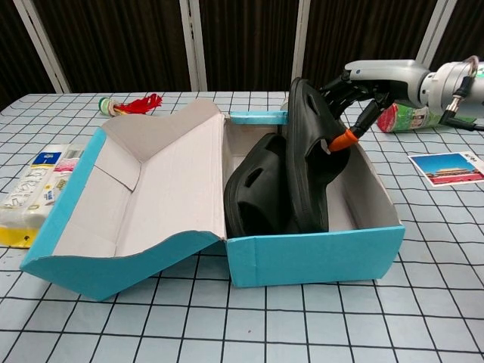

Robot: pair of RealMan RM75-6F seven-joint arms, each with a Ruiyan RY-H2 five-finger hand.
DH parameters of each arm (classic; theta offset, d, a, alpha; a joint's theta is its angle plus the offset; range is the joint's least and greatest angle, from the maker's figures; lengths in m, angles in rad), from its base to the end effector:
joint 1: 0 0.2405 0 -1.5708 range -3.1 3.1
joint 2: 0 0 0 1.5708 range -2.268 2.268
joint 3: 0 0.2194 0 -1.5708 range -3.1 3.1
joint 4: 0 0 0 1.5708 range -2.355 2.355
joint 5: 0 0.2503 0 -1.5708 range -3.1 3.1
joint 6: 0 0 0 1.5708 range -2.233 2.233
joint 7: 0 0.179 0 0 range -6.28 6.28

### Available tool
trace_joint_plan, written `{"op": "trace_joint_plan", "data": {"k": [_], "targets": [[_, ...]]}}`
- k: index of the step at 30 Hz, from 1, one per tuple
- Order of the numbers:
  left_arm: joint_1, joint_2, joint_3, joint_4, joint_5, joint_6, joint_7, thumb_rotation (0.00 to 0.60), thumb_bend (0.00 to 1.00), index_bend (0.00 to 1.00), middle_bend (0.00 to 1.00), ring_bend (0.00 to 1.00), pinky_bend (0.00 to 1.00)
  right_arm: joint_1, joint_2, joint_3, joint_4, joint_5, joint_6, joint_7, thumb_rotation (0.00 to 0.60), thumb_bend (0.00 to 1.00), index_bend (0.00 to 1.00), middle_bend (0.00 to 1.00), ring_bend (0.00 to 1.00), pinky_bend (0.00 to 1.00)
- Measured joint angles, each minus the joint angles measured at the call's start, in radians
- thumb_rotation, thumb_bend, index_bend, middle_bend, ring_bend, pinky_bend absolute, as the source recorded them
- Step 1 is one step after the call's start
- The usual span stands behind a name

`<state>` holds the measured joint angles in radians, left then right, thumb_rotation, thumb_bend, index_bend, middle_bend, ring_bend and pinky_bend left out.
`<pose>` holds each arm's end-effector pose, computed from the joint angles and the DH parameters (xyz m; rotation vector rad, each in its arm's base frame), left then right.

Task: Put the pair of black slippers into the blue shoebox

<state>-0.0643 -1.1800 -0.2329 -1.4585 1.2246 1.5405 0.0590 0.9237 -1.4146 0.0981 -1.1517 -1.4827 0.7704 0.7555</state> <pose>-0.3471 0.2436 0.1714 -1.0154 -0.7557 -0.7955 -0.1339 -0.4376 -0.0236 1.8970 -1.3870 1.1686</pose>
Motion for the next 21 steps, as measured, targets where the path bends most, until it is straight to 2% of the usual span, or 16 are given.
{"op": "trace_joint_plan", "data": {"k": [14,21], "targets": [[-0.001,0.0,0.002,-0.006,0.002,0.002,0.005,0.6,0.25,0.1,0.0,0.02,0.1,-0.008,0.014,0.009,-0.031,0.001,0.012,-0.013,0.6,0.6,0.67,0.51,0.4,0.25],[0.0,0.001,0.001,-0.006,0.001,0.003,0.004,0.6,0.25,0.1,0.0,0.02,0.1,-0.002,-0.006,0.001,-0.017,-0.001,-0.009,-0.011,0.6,0.61,0.67,0.51,0.41,0.34]]}}
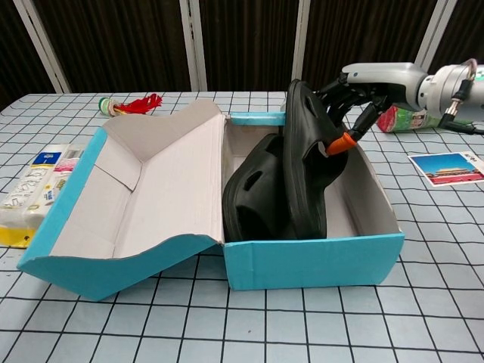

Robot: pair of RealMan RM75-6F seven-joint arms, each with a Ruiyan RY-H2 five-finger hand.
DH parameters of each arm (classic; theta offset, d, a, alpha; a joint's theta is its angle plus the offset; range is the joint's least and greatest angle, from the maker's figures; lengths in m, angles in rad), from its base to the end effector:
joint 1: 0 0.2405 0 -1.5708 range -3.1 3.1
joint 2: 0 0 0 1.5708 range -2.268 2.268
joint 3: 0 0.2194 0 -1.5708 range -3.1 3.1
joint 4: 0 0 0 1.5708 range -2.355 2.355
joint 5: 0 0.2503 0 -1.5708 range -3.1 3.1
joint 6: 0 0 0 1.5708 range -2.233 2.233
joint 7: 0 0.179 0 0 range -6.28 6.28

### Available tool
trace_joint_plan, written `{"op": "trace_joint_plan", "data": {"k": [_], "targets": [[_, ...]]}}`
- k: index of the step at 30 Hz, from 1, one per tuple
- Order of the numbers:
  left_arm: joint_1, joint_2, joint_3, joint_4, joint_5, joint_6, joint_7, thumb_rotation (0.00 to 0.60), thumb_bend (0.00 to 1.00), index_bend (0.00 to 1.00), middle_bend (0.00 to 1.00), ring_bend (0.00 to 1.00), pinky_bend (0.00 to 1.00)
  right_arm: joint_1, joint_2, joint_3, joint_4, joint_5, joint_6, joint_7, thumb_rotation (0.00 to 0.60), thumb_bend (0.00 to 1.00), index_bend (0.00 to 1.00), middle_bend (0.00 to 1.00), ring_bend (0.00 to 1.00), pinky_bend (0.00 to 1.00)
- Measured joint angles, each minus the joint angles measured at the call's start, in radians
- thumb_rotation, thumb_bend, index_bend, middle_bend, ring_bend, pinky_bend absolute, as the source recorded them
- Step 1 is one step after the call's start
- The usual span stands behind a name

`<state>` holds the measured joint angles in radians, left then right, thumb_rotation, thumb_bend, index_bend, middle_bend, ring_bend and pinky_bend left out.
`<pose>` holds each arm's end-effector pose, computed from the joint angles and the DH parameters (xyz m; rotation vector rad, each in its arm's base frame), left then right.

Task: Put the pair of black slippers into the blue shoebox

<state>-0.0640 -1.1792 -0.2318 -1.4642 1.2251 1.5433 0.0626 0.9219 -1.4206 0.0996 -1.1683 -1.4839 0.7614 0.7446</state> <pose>-0.3459 0.2433 0.1709 -1.0158 -0.7558 -0.7963 -0.1310 -0.4321 -0.0306 1.9120 -1.4016 1.1601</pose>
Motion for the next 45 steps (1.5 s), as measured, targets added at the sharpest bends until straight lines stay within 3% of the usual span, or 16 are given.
{"op": "trace_joint_plan", "data": {"k": [31,45], "targets": [[-0.003,-0.002,0.002,0.002,0.0,-0.003,0.007,0.6,0.25,0.1,0.0,0.02,0.1,0.014,-0.081,-0.051,0.101,-0.041,-0.041,-0.008,0.6,0.61,0.67,0.51,0.42,0.34],[-0.005,-0.003,0.001,0.004,-0.002,-0.006,0.004,0.6,0.25,0.1,0.0,0.02,0.1,0.036,-0.108,-0.073,0.129,-0.045,-0.093,-0.174,0.6,0.61,0.68,0.51,0.41,0.35]]}}
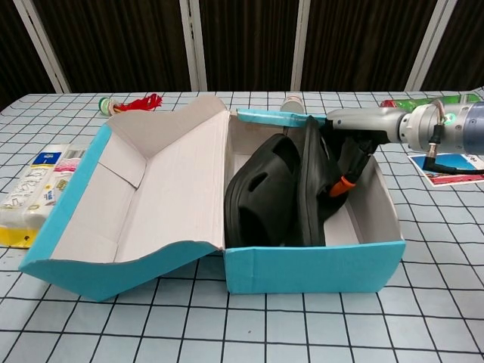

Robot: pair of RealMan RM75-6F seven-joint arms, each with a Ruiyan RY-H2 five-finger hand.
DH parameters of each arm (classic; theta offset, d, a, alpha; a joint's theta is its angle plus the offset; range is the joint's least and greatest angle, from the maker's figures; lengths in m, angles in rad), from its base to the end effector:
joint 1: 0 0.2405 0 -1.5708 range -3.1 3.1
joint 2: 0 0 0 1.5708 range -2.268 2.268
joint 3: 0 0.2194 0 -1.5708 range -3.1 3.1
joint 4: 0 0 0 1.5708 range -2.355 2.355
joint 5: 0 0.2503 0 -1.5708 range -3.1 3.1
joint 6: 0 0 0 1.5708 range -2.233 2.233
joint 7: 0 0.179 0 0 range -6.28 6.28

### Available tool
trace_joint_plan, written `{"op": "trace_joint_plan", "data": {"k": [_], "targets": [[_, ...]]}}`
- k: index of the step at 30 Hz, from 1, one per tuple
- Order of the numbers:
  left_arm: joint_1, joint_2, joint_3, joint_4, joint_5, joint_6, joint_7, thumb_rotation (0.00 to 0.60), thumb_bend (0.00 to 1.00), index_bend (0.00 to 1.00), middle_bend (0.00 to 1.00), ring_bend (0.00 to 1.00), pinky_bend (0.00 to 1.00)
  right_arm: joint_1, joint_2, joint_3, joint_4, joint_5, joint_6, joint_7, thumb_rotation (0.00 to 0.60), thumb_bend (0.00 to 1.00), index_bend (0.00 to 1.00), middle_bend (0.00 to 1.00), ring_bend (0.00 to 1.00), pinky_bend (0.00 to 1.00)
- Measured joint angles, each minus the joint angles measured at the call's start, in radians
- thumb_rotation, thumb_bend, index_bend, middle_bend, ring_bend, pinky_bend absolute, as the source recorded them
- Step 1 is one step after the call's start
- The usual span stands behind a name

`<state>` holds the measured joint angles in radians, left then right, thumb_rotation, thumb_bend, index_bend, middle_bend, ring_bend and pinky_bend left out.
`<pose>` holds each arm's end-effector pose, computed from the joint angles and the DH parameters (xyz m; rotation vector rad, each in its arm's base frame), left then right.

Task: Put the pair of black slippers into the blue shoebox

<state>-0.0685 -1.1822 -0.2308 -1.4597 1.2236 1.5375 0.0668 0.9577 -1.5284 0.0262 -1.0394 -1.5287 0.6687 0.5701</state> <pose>-0.3462 0.2448 0.1696 -1.0211 -0.7564 -0.7913 -0.1525 -0.4247 -0.0728 2.1059 -1.1868 0.8741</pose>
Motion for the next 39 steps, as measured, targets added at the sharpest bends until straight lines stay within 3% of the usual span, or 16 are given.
{"op": "trace_joint_plan", "data": {"k": [11,20,33,35,39], "targets": [[-0.003,0.0,0.002,0.0,0.004,-0.006,-0.005,0.6,0.25,0.1,0.0,0.02,0.1,0.022,0.008,0.011,-0.044,0.061,-0.073,-0.236,0.6,0.61,0.68,0.51,0.41,0.35],[-0.001,0.003,0.001,0.001,0.003,-0.007,-0.015,0.6,0.25,0.1,0.0,0.02,0.1,0.023,0.016,0.064,-0.088,0.19,-0.099,-0.36,0.6,0.61,0.67,0.51,0.43,0.36],[0.0,0.005,0.001,0.001,0.004,-0.004,-0.02,0.6,0.25,0.1,0.0,0.02,0.1,0.018,-0.015,0.118,-0.06,0.509,-0.105,-0.611,0.6,0.61,0.66,0.5,0.43,0.36],[0.0,0.005,0.001,0.002,0.004,-0.005,-0.019,0.6,0.25,0.1,0.0,0.02,0.1,0.02,-0.015,0.119,-0.059,0.559,-0.109,-0.649,0.6,0.58,0.6,0.47,0.42,0.36],[-0.001,0.004,0.002,0.002,0.005,-0.005,-0.017,0.6,0.25,0.1,0.0,0.02,0.1,0.029,-0.001,0.115,-0.076,0.667,-0.117,-0.719,0.6,0.36,0.43,0.37,0.39,0.36]]}}
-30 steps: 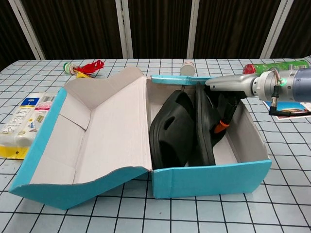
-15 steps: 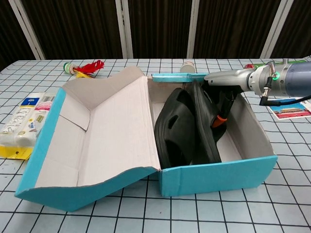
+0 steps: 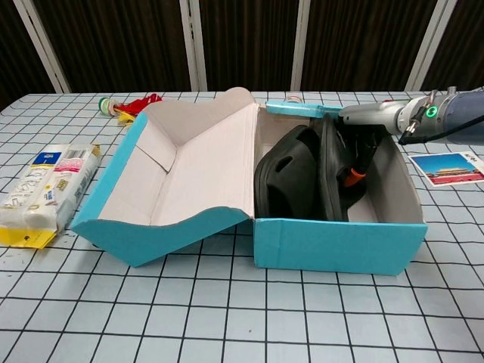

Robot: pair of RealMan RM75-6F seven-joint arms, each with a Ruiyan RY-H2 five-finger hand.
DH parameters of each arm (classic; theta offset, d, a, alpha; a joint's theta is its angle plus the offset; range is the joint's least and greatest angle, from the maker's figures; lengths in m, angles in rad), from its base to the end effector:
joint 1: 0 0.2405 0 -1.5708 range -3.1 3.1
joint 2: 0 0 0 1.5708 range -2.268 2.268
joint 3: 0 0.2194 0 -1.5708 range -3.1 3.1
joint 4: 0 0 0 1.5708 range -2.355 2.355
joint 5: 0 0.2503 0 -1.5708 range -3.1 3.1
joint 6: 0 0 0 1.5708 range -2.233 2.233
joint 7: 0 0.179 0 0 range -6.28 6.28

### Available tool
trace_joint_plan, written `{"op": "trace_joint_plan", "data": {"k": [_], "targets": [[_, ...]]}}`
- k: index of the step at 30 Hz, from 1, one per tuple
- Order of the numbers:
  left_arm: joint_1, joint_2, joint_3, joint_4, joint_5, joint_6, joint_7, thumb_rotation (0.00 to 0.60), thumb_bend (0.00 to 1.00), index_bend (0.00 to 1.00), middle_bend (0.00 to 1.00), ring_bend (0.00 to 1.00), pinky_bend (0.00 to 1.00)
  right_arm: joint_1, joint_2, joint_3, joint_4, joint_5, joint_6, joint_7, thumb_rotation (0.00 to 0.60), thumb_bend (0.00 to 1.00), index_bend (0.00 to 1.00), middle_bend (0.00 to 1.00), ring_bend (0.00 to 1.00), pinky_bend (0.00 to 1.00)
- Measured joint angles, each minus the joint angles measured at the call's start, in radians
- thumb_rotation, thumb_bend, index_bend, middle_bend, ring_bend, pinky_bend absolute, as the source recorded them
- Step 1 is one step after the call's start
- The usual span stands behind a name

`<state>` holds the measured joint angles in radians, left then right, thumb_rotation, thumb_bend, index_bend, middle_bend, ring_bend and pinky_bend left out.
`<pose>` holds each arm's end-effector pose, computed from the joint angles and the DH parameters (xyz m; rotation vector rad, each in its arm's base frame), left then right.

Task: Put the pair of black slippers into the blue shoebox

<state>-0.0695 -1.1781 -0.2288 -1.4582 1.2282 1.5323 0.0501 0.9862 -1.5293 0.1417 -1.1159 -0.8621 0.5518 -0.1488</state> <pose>-0.3465 0.2452 0.1698 -1.0257 -0.7641 -0.8018 -0.1579 -0.4521 -0.0620 1.8775 -1.1363 0.6511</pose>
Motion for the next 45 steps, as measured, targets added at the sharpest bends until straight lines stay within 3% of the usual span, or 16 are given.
{"op": "trace_joint_plan", "data": {"k": [7,21,27,31,45], "targets": [[-0.001,0.0,0.002,-0.003,0.003,0.001,0.002,0.6,0.25,0.1,0.0,0.02,0.1,0.027,0.034,-0.022,-0.064,0.152,0.025,-0.119,0.6,0.26,0.33,0.32,0.39,0.37],[-0.001,0.005,0.003,-0.003,0.004,-0.008,-0.017,0.6,0.25,0.1,0.0,0.02,0.1,0.09,0.131,-0.05,-0.227,0.343,0.102,-0.259,0.6,0.22,0.22,0.25,0.36,0.37],[0.001,0.008,0.004,-0.005,0.009,-0.006,-0.025,0.6,0.25,0.1,0.0,0.02,0.1,0.122,0.156,-0.079,-0.277,0.418,0.11,-0.311,0.6,0.07,0.17,0.2,0.34,0.37],[0.001,0.008,0.005,-0.006,0.009,-0.005,-0.025,0.6,0.25,0.1,0.0,0.02,0.1,0.142,0.16,-0.099,-0.295,0.441,0.113,-0.338,0.6,0.0,0.1,0.14,0.32,0.37],[-0.002,0.006,0.004,-0.002,0.004,-0.013,-0.019,0.6,0.25,0.1,0.0,0.02,0.1,0.168,0.175,-0.122,-0.335,0.448,0.108,-0.35,0.6,0.0,0.0,0.06,0.29,0.37]]}}
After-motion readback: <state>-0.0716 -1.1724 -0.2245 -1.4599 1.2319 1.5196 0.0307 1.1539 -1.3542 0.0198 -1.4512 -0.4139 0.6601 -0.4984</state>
